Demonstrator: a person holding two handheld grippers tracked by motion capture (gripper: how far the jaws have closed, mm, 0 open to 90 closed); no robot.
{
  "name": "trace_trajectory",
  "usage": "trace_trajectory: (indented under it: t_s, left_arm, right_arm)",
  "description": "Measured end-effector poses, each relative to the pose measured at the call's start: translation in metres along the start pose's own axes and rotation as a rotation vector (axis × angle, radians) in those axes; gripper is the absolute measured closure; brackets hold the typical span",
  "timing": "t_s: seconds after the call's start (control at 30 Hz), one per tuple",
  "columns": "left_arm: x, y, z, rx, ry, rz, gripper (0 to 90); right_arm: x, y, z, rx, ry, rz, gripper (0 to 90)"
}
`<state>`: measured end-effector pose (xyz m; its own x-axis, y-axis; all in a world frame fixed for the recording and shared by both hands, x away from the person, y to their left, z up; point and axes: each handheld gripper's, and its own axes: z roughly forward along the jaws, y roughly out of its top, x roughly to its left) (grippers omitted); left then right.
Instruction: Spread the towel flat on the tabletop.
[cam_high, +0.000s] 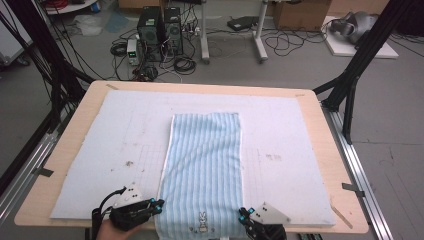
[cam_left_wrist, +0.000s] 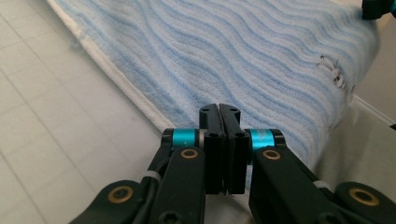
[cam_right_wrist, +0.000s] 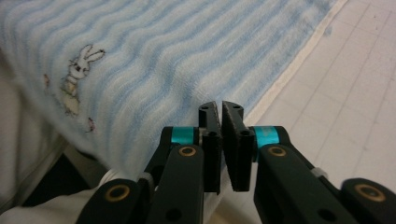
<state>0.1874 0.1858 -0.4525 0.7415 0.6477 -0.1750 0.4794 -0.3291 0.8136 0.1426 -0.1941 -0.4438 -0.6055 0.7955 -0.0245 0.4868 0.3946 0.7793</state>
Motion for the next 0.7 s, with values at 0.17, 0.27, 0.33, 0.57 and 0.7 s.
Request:
trace_trajectory:
  t_s: [0.17,0.27,0.33,0.57,0.7]
  left_arm:
    - [0.006,0.013,-0.001,-0.069,0.047,-0.006,58.6]
    - [0.013,0.024,0.003,-0.102,0.062,0.001,54.9]
    - [0.021,0.032,0.007,-0.113,0.078,-0.002,51.4]
    - [0.047,0.055,0.027,-0.138,0.128,-0.068,48.8]
    - [0.056,0.062,0.042,-0.087,0.154,-0.064,50.2]
  right_arm:
    - [-0.005,0.004,-0.005,-0.05,-0.037,0.049,50.7]
    - [-0.012,0.013,0.002,-0.087,-0.074,0.079,37.9]
    - [-0.018,0.019,0.009,-0.103,-0.087,0.099,32.0]
    - [-0.038,0.04,0.035,-0.081,-0.09,0.051,43.6]
    - [-0.045,0.05,0.047,-0.044,-0.101,0.116,49.3]
